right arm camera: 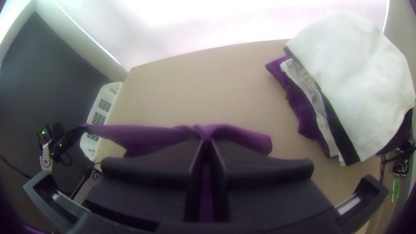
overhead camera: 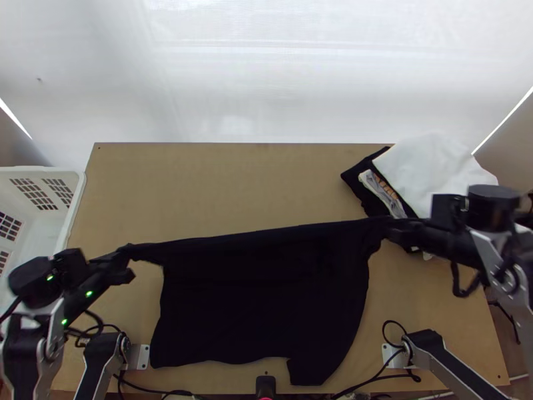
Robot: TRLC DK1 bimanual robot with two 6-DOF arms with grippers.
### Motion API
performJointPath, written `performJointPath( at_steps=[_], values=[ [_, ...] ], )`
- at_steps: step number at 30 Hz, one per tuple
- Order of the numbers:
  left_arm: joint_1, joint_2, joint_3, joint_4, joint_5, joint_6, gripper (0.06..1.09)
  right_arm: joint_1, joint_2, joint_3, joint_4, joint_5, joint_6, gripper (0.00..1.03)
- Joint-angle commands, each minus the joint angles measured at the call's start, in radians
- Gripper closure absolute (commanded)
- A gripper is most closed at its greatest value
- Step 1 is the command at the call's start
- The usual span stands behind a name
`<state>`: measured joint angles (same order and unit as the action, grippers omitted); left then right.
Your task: Fold the t-shirt
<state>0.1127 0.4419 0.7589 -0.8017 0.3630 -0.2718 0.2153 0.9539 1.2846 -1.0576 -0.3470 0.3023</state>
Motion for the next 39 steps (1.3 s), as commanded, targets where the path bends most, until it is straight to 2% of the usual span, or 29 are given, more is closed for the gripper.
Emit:
performJointPath(
  at_steps=[1,6,9,14,19,24,25,26,27,29,30,35,39],
  values=[
    [-0.016,0.167,-0.211,0.277,0.008,0.097,1.05,0.024,0.123,-0.077,0.146,-0.004,-0.003,1.00],
    [0.004,0.508,-0.187,0.555,0.011,0.072,1.05,0.056,0.195,-0.062,0.217,-0.004,0.012,1.00],
    [0.018,0.751,-0.121,0.648,0.010,0.066,1.05,0.084,0.221,-0.064,0.237,-0.004,0.024,1.00],
    [0.021,1.078,0.074,0.625,-0.006,0.063,1.05,0.114,0.244,-0.065,0.257,-0.003,0.034,1.00],
    [0.041,1.242,0.209,0.736,-0.024,0.019,1.05,0.134,0.249,-0.074,0.262,-0.003,0.041,1.00],
    [0.030,1.359,0.327,0.734,-0.021,-0.010,1.04,0.165,0.249,-0.096,0.269,0.000,0.069,1.00],
    [0.021,1.360,0.336,0.734,-0.021,-0.014,0.99,0.174,0.250,-0.102,0.271,0.003,0.074,1.00],
    [0.012,1.359,0.342,0.728,-0.019,-0.020,0.86,0.185,0.250,-0.105,0.271,0.008,0.077,1.00],
    [0.001,1.353,0.347,0.714,-0.013,-0.020,0.67,0.188,0.250,-0.110,0.274,0.011,0.081,1.00],
    [-0.013,1.341,0.342,0.700,-0.012,-0.015,0.17,0.190,0.250,-0.120,0.283,0.011,0.093,1.00],
    [-0.019,1.331,0.341,0.679,-0.012,-0.001,0.10,0.191,0.250,-0.126,0.288,0.011,0.095,1.00],
    [-0.024,1.242,0.281,0.654,-0.010,0.009,0.10,0.190,0.244,-0.153,0.297,0.011,0.098,1.00],
    [-0.002,1.176,0.226,0.650,-0.010,0.088,0.10,0.193,0.236,-0.166,0.298,0.011,0.092,1.00]
  ],
)
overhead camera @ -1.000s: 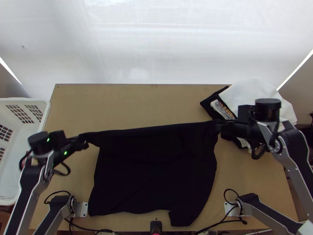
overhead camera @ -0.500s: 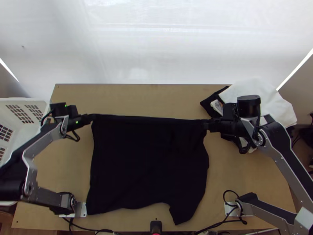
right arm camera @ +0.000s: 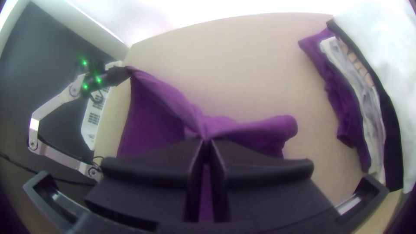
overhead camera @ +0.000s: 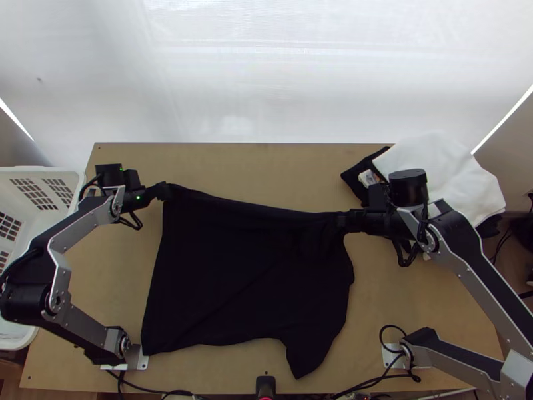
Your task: Fold the t-shirt
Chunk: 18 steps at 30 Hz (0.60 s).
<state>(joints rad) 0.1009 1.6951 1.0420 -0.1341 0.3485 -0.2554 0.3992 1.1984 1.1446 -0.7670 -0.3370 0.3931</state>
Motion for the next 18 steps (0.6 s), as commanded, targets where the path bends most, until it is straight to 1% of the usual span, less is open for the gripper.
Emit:
performJointPath(
  at_steps=[1,5,7,8,10,11,14,18],
  values=[
    [0.017,-0.077,-0.063,-0.024,0.004,0.091,0.10,0.009,-0.010,-0.031,0.008,0.001,0.001,1.00],
    [0.049,-0.077,-0.050,-0.090,0.003,0.156,0.10,0.010,-0.011,-0.043,0.009,0.001,0.001,1.00],
    [0.066,-0.074,-0.022,-0.153,0.006,0.179,0.10,0.020,-0.011,-0.046,0.009,0.001,0.004,1.00],
    [0.072,-0.069,-0.008,-0.199,0.012,0.200,0.10,0.023,-0.013,-0.049,0.009,0.001,0.004,1.00],
    [0.074,-0.064,0.029,-0.375,0.056,0.280,0.10,0.027,-0.013,-0.052,0.009,0.001,0.006,1.00],
    [0.072,-0.060,0.030,-0.412,0.058,0.317,0.10,0.029,-0.014,-0.054,0.012,0.001,0.006,1.00],
    [0.069,-0.057,-0.003,-0.334,0.043,0.327,0.10,0.029,-0.013,-0.054,0.014,0.001,0.004,1.00],
    [0.071,-0.048,-0.013,-0.233,-0.022,0.335,0.10,0.029,-0.013,-0.054,0.020,0.001,0.001,1.00]
  ],
)
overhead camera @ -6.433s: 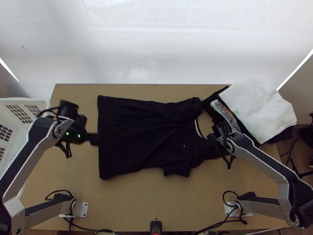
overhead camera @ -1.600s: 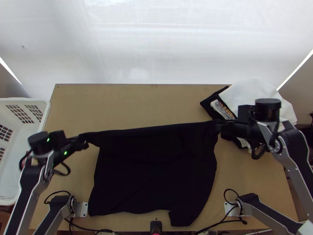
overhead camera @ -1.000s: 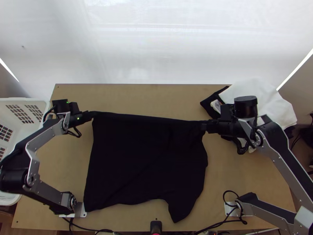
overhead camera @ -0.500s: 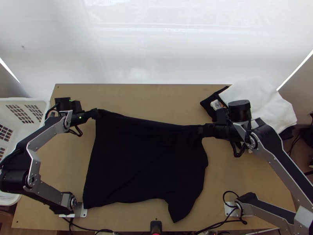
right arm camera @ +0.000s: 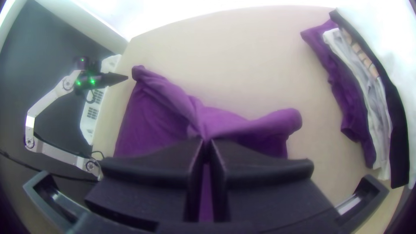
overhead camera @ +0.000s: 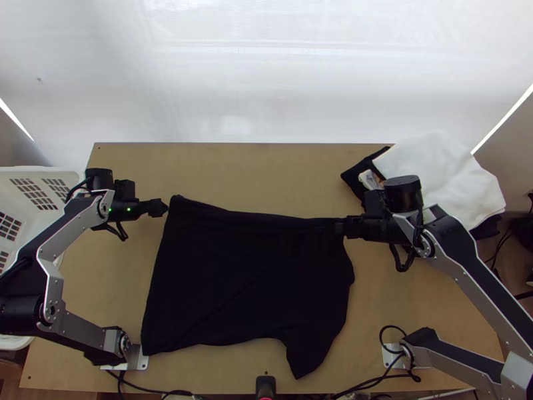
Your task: Fold the t-shirt
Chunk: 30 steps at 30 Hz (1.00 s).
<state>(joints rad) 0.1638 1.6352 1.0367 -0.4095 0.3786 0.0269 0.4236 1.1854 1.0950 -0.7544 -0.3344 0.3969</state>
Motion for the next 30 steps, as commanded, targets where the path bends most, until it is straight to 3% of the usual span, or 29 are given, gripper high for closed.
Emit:
performJointPath(
  at_steps=[1,6,11,16,30],
  values=[
    [0.006,0.017,-0.003,0.049,-0.061,0.061,0.10,0.004,0.000,-0.003,0.010,-0.002,-0.004,1.00],
    [-0.018,0.014,-0.006,0.094,-0.069,0.209,0.10,0.003,-0.001,0.002,0.020,0.000,-0.006,1.00],
    [-0.040,-0.006,-0.041,0.166,-0.058,0.237,0.10,0.001,0.000,-0.004,0.020,0.000,-0.009,1.00],
    [-0.101,-0.058,-0.112,0.118,-0.047,0.396,0.11,-0.002,-0.001,-0.001,0.021,0.000,-0.009,1.00],
    [-0.106,-0.003,-0.110,0.201,-0.046,0.392,0.11,-0.006,-0.004,-0.004,0.021,0.000,-0.012,1.00]
  ],
)
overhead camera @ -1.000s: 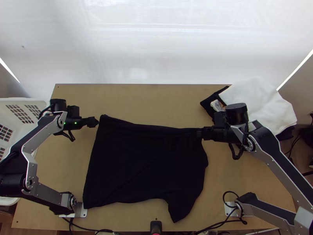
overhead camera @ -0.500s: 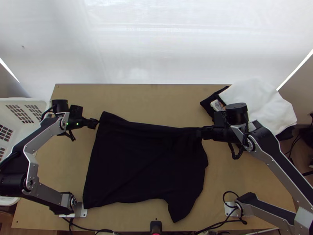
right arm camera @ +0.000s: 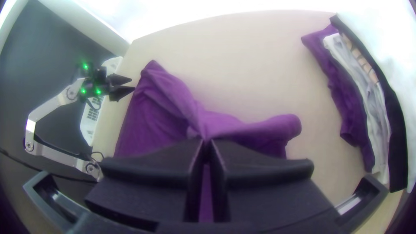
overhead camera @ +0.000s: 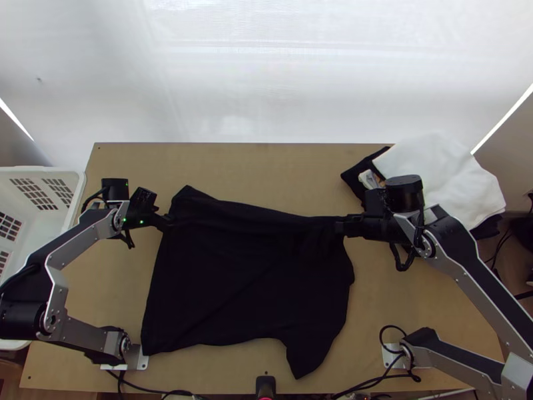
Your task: Fold the t-shirt
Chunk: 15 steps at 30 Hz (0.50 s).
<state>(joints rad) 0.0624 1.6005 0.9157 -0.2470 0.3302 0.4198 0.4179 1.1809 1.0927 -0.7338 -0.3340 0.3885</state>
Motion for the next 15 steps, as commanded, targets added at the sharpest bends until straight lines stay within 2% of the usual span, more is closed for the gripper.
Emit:
performJointPath(
  at_steps=[1,15],
  values=[
    [-0.003,0.042,0.020,0.045,0.003,-0.004,0.11,-0.002,0.000,-0.004,0.001,0.000,-0.007,1.00],
    [-0.004,0.176,0.163,0.054,0.001,-0.049,0.11,-0.002,0.000,-0.025,0.007,0.000,-0.010,1.00]
  ],
)
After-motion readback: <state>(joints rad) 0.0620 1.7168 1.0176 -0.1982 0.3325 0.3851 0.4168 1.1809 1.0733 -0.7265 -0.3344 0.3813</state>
